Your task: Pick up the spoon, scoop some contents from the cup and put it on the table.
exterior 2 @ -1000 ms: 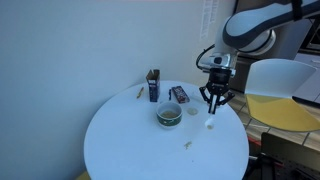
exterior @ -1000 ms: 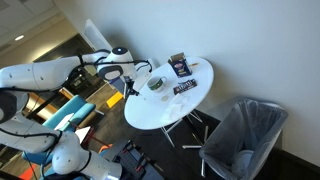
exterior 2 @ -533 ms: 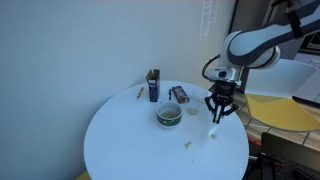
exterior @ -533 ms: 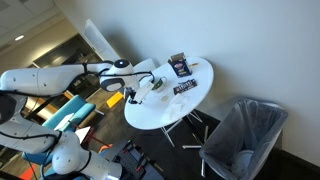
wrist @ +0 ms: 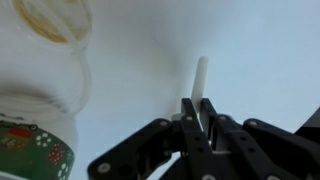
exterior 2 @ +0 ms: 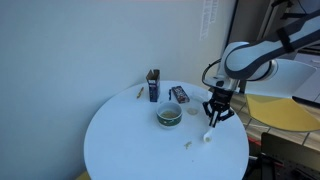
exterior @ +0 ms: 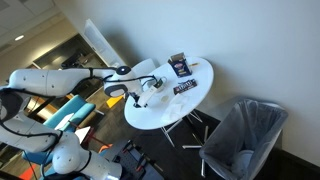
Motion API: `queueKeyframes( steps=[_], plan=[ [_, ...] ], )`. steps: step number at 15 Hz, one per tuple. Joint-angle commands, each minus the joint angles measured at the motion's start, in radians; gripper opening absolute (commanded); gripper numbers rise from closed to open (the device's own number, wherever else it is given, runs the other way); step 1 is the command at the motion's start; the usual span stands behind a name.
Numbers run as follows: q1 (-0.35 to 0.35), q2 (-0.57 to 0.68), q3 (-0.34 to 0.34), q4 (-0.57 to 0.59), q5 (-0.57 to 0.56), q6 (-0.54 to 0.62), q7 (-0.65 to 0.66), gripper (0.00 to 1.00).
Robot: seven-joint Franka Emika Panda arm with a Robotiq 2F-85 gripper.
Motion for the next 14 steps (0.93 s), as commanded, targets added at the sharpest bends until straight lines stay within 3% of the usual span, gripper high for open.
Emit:
queueKeyframes(
  steps=[1, 5, 6, 9, 14],
  plan=[
    [0.016, 0.026, 0.0, -0.005, 0.027, 0.061, -0.018, 0.03],
    [0.019, 0.05, 0.009, 0.0, 0.022, 0.078, -0.013, 0.03],
    [0.02, 0.047, 0.012, -0.001, 0.016, 0.075, -0.009, 0.37],
    [0.025, 0.004, 0.023, -0.014, -0.017, 0.059, 0.015, 0.51],
    [0.028, -0.175, 0.044, -0.046, -0.225, -0.014, 0.134, 0.88]
  ],
)
